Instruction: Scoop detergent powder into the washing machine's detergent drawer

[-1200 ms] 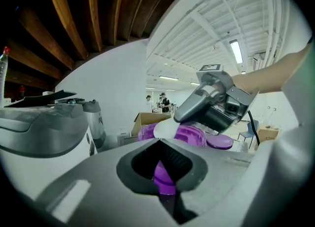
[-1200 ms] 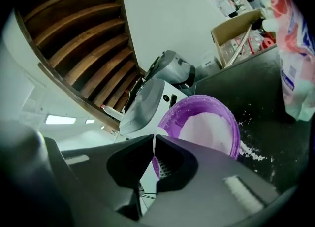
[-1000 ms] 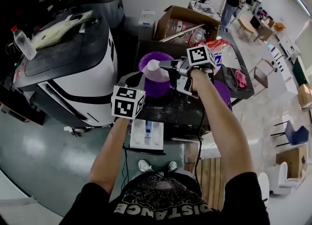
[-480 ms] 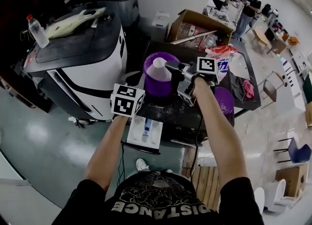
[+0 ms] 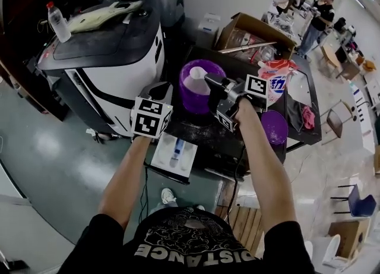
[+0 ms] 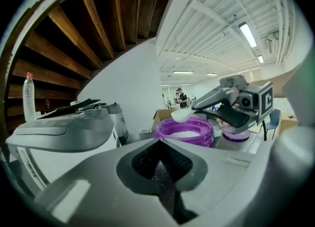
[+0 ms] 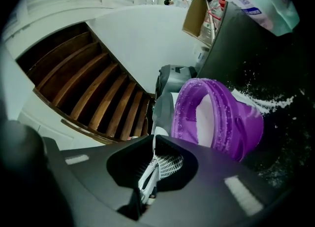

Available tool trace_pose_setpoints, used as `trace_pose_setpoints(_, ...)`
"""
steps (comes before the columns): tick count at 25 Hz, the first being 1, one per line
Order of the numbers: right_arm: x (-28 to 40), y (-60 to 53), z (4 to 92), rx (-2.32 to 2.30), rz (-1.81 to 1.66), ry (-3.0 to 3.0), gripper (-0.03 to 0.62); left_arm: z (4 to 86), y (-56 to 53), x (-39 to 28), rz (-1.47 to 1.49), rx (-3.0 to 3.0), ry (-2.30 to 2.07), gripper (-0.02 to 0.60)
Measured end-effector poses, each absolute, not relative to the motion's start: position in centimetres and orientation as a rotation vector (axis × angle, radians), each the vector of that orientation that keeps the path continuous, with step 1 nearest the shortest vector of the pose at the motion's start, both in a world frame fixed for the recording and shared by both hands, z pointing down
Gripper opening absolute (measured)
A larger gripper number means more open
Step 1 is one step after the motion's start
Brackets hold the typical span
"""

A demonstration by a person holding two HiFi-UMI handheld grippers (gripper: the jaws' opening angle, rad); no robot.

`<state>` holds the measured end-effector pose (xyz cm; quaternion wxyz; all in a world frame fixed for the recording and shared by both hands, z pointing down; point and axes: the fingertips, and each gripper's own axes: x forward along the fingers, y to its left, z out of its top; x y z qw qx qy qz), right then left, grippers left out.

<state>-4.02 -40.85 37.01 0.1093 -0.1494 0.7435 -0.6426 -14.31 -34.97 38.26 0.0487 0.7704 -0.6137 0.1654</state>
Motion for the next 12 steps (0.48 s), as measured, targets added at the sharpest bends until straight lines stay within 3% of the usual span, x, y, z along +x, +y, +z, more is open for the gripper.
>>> trace_pose_setpoints(12,-7.0,-38.5,36.8,-0.312,-1.912,2.206,0.037,38.2,-32.6,-17.7,0.502,2.253,-1.987,0.000)
